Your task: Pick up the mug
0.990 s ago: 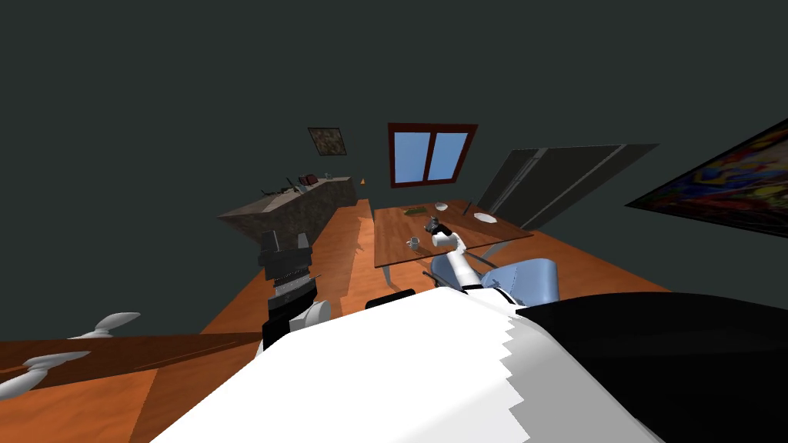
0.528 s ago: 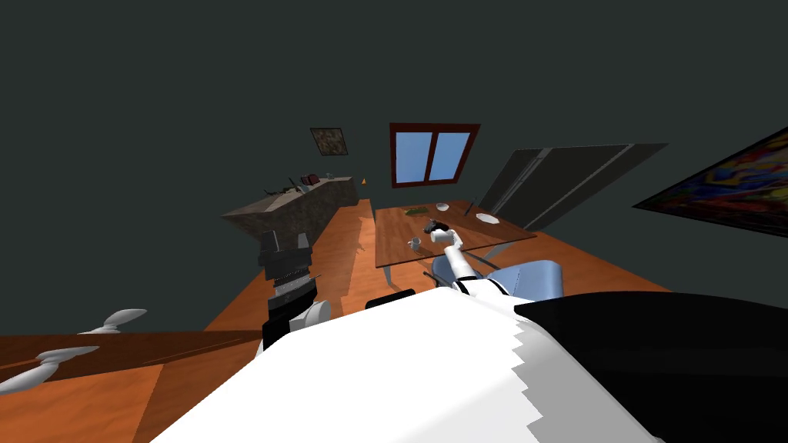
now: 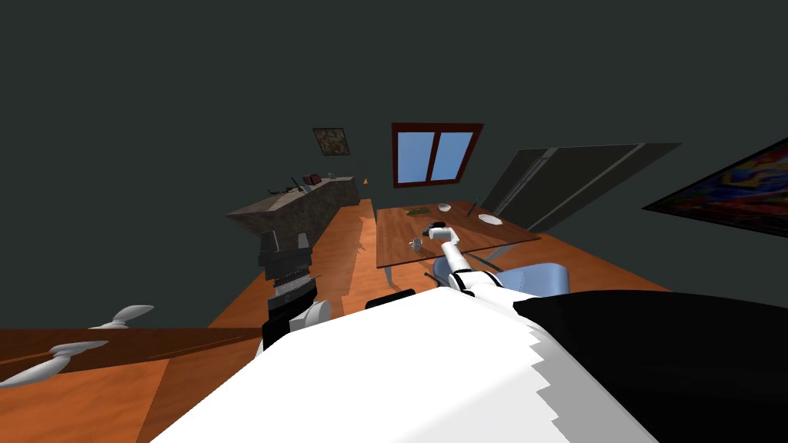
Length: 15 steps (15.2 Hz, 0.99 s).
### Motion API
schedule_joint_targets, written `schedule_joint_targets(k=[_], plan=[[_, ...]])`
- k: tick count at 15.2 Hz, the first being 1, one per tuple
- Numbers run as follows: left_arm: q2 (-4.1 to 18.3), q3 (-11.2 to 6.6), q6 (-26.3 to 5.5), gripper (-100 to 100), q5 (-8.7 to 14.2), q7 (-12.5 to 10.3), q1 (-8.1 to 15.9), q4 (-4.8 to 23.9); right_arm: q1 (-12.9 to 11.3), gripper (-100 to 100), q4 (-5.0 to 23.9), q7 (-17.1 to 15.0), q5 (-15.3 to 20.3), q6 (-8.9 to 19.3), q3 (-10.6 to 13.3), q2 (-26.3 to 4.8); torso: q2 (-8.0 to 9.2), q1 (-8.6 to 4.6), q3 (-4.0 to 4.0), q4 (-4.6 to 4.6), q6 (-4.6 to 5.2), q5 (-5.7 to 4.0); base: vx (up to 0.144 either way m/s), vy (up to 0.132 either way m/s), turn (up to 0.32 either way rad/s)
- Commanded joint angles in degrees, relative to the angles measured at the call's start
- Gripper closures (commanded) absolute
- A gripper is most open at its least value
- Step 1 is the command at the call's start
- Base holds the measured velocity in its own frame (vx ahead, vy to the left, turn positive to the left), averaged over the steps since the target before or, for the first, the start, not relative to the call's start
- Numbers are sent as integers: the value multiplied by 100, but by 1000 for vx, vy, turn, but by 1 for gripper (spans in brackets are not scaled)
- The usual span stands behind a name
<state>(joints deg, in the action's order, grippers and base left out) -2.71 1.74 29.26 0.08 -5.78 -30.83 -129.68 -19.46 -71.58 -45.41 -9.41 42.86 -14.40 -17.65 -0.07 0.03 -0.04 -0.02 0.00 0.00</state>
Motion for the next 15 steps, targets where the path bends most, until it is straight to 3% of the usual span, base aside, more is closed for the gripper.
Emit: schedule_joint_targets(k=[1,3,4,6,7,9,10,14,15], plan=[[0,0,0,0,0,0,0,0,-210,-100,286,-243,-66,286,-46,-16,0,0,0,0,0,0,12,3,28],[0,0,0,0,0,0,0,0,-210,-100,311,-243,-66,482,-46,-16,-1,-1,0,0,0,0,13,2,23],[0,0,0,0,0,0,0,0,-384,-100,567,-445,-108,620,-82,-18,0,-1,0,0,0,0,13,0,21],[0,0,0,0,0,0,0,0,-384,-100,572,-445,-108,803,-82,-18,-1,-2,-1,0,0,0,14,-1,27],[0,0,0,0,0,0,0,0,-546,-100,807,-639,-148,978,-116,-20,0,-2,0,0,1,-1,15,-1,16],[0,0,0,0,0,0,0,0,-546,-100,826,-639,-148,1113,-116,-20,-2,-2,-1,0,0,-1,15,-2,22],[0,0,0,0,0,0,0,0,-698,-100,1071,-824,-185,1301,-148,-23,0,-3,0,0,1,-1,18,-6,24],[0,0,0,0,0,0,0,0,-837,-100,1306,-1000,-218,1688,-179,-27,-4,-8,-2,-1,0,-1,21,-14,24],[0,0,0,0,0,0,0,0,-964,-100,1513,-1164,-248,1886,-207,-32,-3,-9,-2,-1,1,-2,27,-18,15]])
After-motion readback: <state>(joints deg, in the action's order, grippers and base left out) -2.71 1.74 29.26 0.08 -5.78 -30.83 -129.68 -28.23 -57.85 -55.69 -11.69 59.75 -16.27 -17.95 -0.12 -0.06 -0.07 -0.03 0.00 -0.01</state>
